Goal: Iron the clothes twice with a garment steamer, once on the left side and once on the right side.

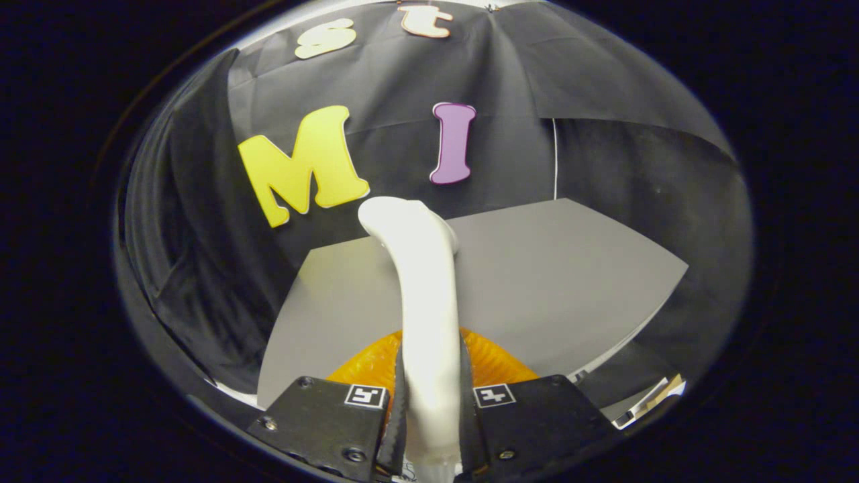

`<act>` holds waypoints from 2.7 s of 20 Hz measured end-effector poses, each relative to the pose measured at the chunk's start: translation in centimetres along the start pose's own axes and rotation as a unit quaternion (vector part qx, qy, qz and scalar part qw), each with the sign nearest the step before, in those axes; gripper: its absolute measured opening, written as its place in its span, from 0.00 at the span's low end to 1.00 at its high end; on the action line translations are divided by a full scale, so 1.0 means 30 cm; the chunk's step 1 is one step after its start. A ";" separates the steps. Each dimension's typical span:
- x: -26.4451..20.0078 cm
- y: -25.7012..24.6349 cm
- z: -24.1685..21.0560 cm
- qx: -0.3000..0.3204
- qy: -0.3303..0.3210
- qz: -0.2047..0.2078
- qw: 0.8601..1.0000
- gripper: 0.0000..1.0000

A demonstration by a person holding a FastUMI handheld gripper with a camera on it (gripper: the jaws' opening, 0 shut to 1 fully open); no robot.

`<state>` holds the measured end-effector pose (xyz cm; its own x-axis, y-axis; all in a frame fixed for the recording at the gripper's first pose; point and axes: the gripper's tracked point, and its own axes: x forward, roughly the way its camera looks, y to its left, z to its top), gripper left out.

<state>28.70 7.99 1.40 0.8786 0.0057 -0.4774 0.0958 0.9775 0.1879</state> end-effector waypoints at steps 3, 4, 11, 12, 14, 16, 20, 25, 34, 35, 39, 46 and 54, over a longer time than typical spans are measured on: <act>-0.099 -0.004 0.001 0.002 -0.028 -0.002 1.000 0.34; -0.140 -0.002 -0.005 0.002 -0.032 0.003 0.999 0.34; -0.413 0.063 -0.021 0.025 -0.081 0.034 0.996 0.34; -0.457 0.091 -0.014 0.030 -0.096 0.045 0.994 0.34; -0.537 0.130 -0.019 0.035 -0.119 0.059 0.991 0.34; -0.608 0.177 -0.009 0.035 -0.140 0.072 0.987 0.34; -0.727 0.282 0.002 0.029 -0.173 0.104 0.979 0.34; -0.790 0.361 0.059 0.035 -0.205 0.130 0.969 0.34; -0.856 0.594 0.305 -0.001 -0.326 0.167 0.931 0.33; -0.854 0.636 0.330 -0.010 -0.333 0.171 0.927 0.33; -0.822 0.769 0.419 -0.030 -0.355 0.183 0.916 0.34; -0.778 0.942 0.549 -0.038 -0.374 0.196 0.906 0.33; -0.690 0.992 0.479 -0.053 -0.355 0.189 0.914 0.34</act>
<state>20.07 33.92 29.22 0.9250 0.2465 0.2892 -0.2911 0.9488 0.1224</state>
